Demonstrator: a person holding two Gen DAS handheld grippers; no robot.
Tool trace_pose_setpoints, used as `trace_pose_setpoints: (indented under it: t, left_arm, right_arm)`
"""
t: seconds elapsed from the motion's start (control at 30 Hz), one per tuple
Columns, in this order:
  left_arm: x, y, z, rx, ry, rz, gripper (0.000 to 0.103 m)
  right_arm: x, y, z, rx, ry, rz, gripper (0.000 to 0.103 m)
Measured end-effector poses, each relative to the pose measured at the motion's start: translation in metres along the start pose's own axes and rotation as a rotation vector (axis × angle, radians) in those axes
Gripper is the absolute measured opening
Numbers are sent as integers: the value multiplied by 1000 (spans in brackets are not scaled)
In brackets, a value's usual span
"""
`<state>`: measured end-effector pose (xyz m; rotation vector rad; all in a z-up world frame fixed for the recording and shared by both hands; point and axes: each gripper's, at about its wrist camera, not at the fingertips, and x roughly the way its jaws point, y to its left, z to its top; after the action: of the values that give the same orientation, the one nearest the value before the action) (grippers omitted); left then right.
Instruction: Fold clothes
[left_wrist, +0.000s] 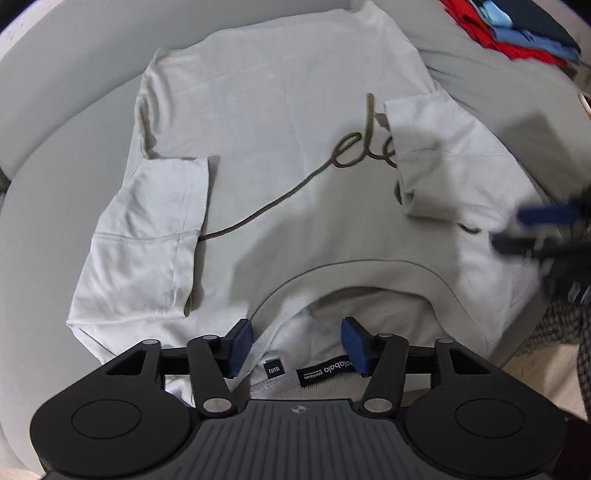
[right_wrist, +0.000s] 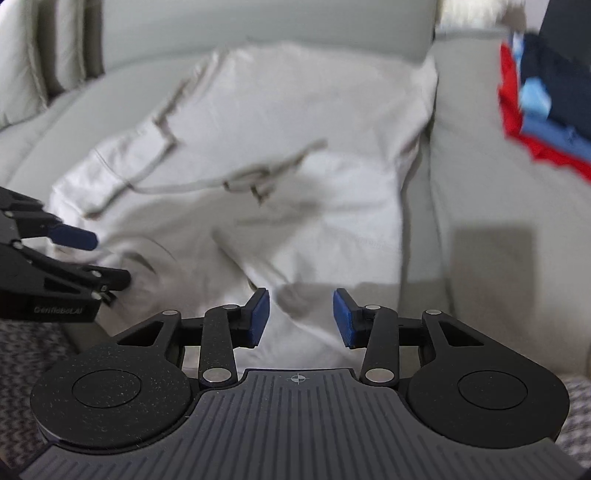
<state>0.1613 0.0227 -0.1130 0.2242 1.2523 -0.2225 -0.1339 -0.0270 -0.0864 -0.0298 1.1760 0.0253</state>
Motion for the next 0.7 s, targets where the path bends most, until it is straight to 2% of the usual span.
trace_pose_setpoints:
  t: [0.1,0.17,0.23,0.27,0.33,0.47,0.57,0.7]
  left_arm:
    - [-9,13,-2,-38,2,-2,59]
    - [-20,23,-6,-61,-19,11,60]
    - [-39,48,-16,-167,-60,-1,62]
    - [-42,54,-18,-191,-66,-3,64]
    - [-52,79,-30,-302,-77,6,66]
    - [-49,103,-46,-398,-29,15,63]
    - [-47,104,-54,-445,-11,-85,62]
    - [-40,103,-49,-502,9,-132,62]
  right_arm:
    - [-5,0,-3,-33,-4,5,47]
    - [-17,-7,-4,2,-4,39,47]
    - [-31,-15,-9,49,-23,70,50]
    - [-38,-18,-11,71,-33,86,52]
    - [-45,-22,-17,108,-37,112,52]
    - [-46,-22,-30,187,-27,188,56]
    - [-40,-16,-34,223,-12,212,61]
    - [-35,-16,-35,303,13,247,61]
